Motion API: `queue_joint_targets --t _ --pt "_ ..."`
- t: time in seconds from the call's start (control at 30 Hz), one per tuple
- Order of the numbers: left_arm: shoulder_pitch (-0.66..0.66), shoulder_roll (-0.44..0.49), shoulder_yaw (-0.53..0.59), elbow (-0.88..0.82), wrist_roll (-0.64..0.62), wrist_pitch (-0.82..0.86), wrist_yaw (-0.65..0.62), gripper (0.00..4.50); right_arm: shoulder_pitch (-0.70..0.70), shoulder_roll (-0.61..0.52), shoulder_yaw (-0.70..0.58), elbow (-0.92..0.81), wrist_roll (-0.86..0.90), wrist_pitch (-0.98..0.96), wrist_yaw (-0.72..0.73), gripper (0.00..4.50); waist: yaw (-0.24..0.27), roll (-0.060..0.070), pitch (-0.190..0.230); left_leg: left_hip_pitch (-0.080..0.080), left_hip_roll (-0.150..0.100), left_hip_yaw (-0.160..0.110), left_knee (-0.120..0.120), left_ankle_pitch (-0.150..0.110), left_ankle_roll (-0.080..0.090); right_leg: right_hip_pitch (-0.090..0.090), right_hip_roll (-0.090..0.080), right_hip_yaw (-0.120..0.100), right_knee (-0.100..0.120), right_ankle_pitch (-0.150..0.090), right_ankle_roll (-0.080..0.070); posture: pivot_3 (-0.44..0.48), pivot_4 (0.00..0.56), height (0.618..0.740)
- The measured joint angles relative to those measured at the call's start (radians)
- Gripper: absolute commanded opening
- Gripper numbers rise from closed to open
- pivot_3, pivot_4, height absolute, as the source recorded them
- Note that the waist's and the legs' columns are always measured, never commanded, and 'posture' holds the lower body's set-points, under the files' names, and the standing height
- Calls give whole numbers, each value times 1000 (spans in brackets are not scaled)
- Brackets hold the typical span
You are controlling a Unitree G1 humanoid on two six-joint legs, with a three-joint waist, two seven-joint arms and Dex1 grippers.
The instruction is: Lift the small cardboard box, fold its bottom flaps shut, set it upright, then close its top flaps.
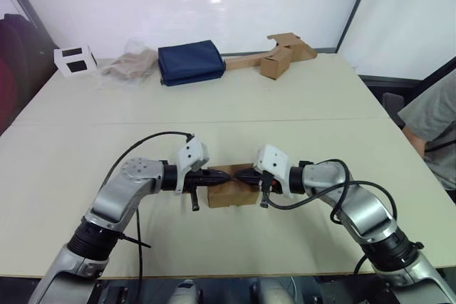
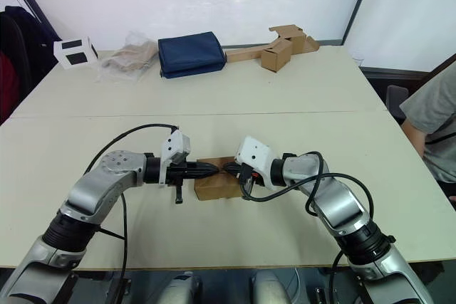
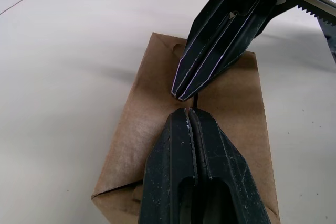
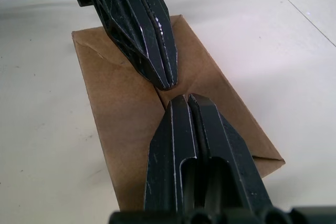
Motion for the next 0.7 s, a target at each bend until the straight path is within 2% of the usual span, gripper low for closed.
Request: queue_joint_targets --t 0.1,0.2,0.37,0.53,0.6,0.7 --pt "6 -12 19 0 -26 23 14 31 0 1 -3 1 -1 -1 0 0 0 0 0 0 0 0 0 0 0 0 0 0 0 0 0 0 150 740" --pt "28 -39 105 -6 -85 66 67 31 9 31 -59 8 38 1 -13 0 0 0 0 0 0 0 0 0 0 0 0 0 0 0 0 0 150 740" --pt "85 -70 226 -89 -55 49 266 31 17 119 -246 -1 176 60 -90 0 1 0 0 0 0 0 0 0 0 0 -1 0 0 0 0 0 150 740" --pt "125 21 350 -141 -172 222 287 31 64 142 -397 -79 301 232 -213 0 1 0 0 0 0 0 0 0 0 0 0 0 1 0 0 0 150 740" --pt "196 76 391 -155 -190 245 281 31 81 134 -456 -105 337 323 -277 0 -2 1 0 0 0 0 -1 0 0 -1 0 1 0 0 0 0 150 740" --pt "335 135 394 -187 -168 239 271 31 129 71 -496 -115 335 373 -319 0 0 1 0 0 0 1 -2 0 0 -1 0 1 -1 0 0 0 150 740"
